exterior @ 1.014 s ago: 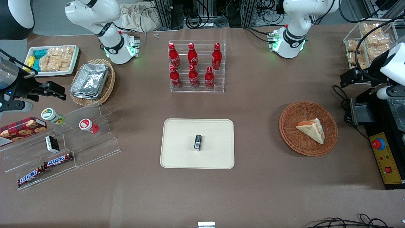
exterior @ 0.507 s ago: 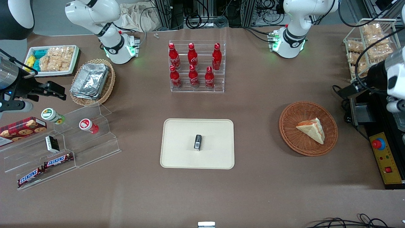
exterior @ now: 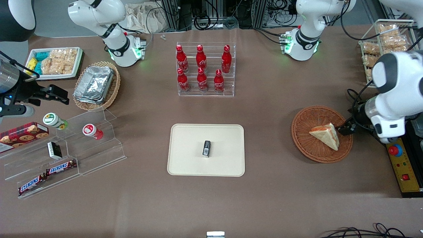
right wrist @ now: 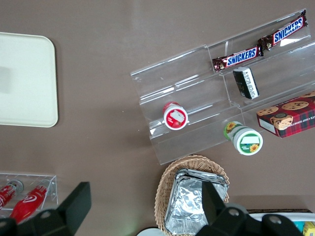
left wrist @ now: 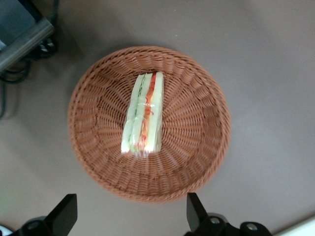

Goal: Place sandwich from basket to tray
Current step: 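Close the left gripper on the wrapped sandwich and lift it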

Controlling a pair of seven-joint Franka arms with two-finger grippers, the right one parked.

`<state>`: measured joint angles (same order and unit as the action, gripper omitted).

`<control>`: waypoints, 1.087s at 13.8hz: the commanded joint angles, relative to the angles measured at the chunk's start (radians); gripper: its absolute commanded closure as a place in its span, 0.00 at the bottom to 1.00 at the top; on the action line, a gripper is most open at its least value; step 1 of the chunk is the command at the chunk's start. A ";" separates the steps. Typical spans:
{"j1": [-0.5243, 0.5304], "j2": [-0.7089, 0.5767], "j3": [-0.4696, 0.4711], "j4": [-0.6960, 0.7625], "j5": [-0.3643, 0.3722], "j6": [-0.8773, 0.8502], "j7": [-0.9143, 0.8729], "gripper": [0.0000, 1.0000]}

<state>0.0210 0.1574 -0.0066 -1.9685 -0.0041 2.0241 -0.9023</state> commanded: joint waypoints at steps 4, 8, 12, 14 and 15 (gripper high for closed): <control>0.019 0.083 0.031 -0.168 0.007 0.266 -0.063 0.00; 0.017 0.140 0.031 -0.205 0.007 0.383 -0.090 0.01; 0.005 0.179 0.028 -0.205 0.006 0.464 -0.147 1.00; 0.004 0.176 0.022 -0.197 -0.005 0.470 -0.149 1.00; 0.002 0.145 0.020 -0.196 -0.004 0.457 -0.147 1.00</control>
<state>0.0298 0.3422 0.0173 -2.1473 -0.0071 2.4552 -1.0126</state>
